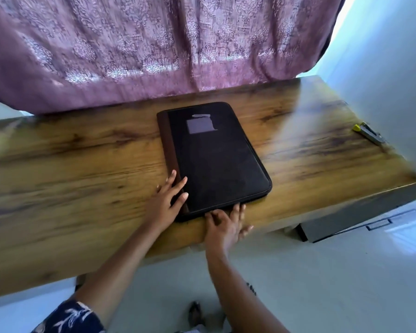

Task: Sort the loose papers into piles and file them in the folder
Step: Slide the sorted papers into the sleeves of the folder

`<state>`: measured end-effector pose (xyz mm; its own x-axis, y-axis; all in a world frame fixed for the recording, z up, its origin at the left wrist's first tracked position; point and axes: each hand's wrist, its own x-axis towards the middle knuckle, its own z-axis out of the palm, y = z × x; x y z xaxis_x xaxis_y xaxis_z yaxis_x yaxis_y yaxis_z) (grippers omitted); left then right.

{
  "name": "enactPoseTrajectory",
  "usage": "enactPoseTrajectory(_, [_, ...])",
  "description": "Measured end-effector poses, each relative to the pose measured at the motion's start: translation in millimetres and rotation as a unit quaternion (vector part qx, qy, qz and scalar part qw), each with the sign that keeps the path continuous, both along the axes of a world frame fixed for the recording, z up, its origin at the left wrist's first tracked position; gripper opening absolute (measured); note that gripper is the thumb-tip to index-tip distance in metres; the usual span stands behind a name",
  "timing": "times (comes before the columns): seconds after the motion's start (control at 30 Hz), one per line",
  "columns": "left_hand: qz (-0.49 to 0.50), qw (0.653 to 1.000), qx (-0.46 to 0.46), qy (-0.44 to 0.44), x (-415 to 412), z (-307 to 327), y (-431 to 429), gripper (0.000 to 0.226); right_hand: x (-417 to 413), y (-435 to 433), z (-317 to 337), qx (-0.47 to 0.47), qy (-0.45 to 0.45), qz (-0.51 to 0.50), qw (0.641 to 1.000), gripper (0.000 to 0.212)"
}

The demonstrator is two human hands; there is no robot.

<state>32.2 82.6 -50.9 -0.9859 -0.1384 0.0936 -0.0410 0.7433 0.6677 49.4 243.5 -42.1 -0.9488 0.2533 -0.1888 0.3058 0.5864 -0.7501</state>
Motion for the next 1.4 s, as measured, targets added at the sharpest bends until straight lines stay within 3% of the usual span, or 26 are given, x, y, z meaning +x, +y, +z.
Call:
enactPoseTrajectory(0.13, [-0.03,0.996,0.088,-0.012,5,7,-14,0.044,23,-32,3,0.01,-0.011,0.046,0.999,0.018])
enactPoseTrajectory(0.33, [-0.022,0.997,0.075,-0.006,10,7,-12,0.043,28,5,14,0.014,-0.053,0.189,0.98,0.027])
enactPoseTrajectory(0.5, [0.057,0.994,0.091,-0.011,5,19,2,0.04,-30,58,41,0.0,0.043,0.026,0.999,0.016])
enactPoseTrajectory(0.63, [0.137,0.988,0.029,-0.059,-17,31,23,0.053,-118,69,44,0.125,0.0,0.089,0.988,0.042])
enactPoseTrajectory(0.73, [0.2,0.973,-0.009,-0.119,-36,36,40,0.066,-161,61,43,0.159,-0.034,0.154,0.975,0.069])
enactPoseTrajectory(0.83, [0.228,0.955,-0.085,-0.167,-46,37,59,0.076,-175,60,36,0.212,0.002,0.202,0.956,0.082])
enactPoseTrajectory(1.0, [0.265,0.936,-0.163,-0.168,-34,25,44,0.08,-174,50,28,0.26,0.056,0.272,0.925,0.088])
enactPoseTrajectory(1.3, [0.332,0.922,-0.133,-0.15,20,23,-60,0.081,-148,-53,18,0.258,0.111,0.464,0.84,0.09])
enactPoseTrajectory(1.4, [0.34,0.919,-0.131,-0.148,43,27,-98,0.095,-130,-96,13,0.251,0.122,0.528,0.802,0.108])
